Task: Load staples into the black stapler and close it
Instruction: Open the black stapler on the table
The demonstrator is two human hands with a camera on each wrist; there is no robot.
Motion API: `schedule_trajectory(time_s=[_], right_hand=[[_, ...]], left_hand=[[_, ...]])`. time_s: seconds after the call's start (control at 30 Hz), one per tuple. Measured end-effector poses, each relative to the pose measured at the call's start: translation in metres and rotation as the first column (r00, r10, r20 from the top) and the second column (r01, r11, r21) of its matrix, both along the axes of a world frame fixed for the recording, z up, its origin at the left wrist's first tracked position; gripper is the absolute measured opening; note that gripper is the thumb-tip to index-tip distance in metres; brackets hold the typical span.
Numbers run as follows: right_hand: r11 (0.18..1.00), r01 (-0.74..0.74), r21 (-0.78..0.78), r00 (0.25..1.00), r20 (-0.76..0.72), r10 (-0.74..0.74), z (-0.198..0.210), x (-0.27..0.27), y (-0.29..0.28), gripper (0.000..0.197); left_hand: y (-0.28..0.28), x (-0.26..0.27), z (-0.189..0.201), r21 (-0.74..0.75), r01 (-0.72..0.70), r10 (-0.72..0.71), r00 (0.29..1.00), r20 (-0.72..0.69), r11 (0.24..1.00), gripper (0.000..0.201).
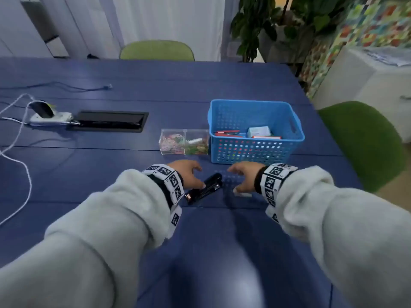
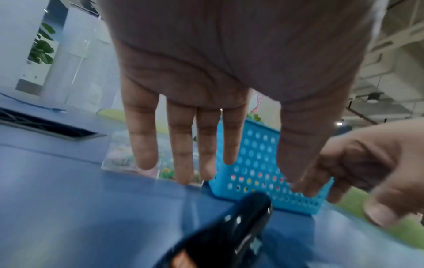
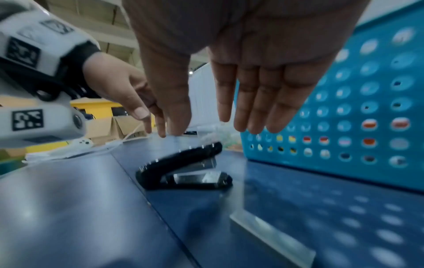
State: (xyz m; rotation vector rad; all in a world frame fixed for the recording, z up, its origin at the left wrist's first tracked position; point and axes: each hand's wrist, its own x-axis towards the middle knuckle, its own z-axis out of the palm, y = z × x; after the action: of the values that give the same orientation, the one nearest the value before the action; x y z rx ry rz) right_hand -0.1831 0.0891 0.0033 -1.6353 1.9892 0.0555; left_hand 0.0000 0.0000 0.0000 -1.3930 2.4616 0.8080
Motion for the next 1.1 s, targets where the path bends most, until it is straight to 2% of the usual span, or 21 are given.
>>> schedule_trajectory(time_s=[0.13,0.23,0.33,0.47,0.57,0.67,0.77,0.83,0.9,0.97,1.1], right_hand=[[0.999,-0.006,0.051,0.999,-0.047,0.009,-0.025,0.016,-0.018,0.067],[0.999,0.001,0.046,0.999,-0.038,0.001,-0.041,0.019,-0.034,0.076],[0.998,-0.021,0.056,0.998,-0.054,0.024,-0.047,0.023,-0.043,0.064],[0.986,-0.101,0.135,0.988,-0.105,0.115,-0.055,0.031,-0.050,0.051],[0.974,-0.153,0.168,0.972,-0.154,0.180,-0.060,0.036,-0.055,0.043],[0.980,-0.124,0.155,0.979,-0.144,0.146,-0.063,0.031,-0.054,0.038],[0.985,-0.091,0.145,0.987,-0.119,0.108,-0.064,0.024,-0.051,0.036],[0.983,-0.094,0.159,0.987,-0.115,0.113,-0.065,0.022,-0.049,0.036],[0.981,-0.088,0.171,0.987,-0.120,0.110,-0.067,0.022,-0.046,0.037],[0.982,-0.080,0.170,0.987,-0.123,0.102,-0.069,0.023,-0.044,0.036],[0.985,-0.069,0.161,0.989,-0.119,0.089,-0.068,0.025,-0.041,0.035]], left_hand=[[0.008,-0.011,-0.026,0.034,0.022,-0.024,0.998,0.051,0.999,0.071],[0.010,-0.015,-0.040,0.038,0.057,-0.059,0.997,0.042,0.998,0.056],[0.010,-0.017,-0.047,0.011,0.062,-0.062,0.998,0.026,0.998,0.040],[0.011,-0.015,-0.050,0.008,0.072,-0.072,0.997,-0.030,0.997,0.031],[0.012,-0.010,-0.052,0.023,0.069,-0.067,0.995,-0.076,0.997,0.030],[0.014,-0.003,-0.047,0.039,0.017,-0.010,0.985,-0.174,0.999,0.033],[0.015,0.011,-0.041,0.079,-0.036,0.061,0.942,-0.331,0.996,0.027],[0.014,0.027,-0.041,0.167,-0.112,0.178,0.870,-0.460,0.980,0.023],[0.009,0.047,-0.041,0.198,-0.209,0.284,0.803,-0.524,0.958,0.022],[0.000,0.068,-0.041,0.161,-0.245,0.292,0.822,-0.489,0.956,0.018],[-0.020,0.099,-0.044,0.104,-0.204,0.226,0.931,-0.287,0.973,0.020]])
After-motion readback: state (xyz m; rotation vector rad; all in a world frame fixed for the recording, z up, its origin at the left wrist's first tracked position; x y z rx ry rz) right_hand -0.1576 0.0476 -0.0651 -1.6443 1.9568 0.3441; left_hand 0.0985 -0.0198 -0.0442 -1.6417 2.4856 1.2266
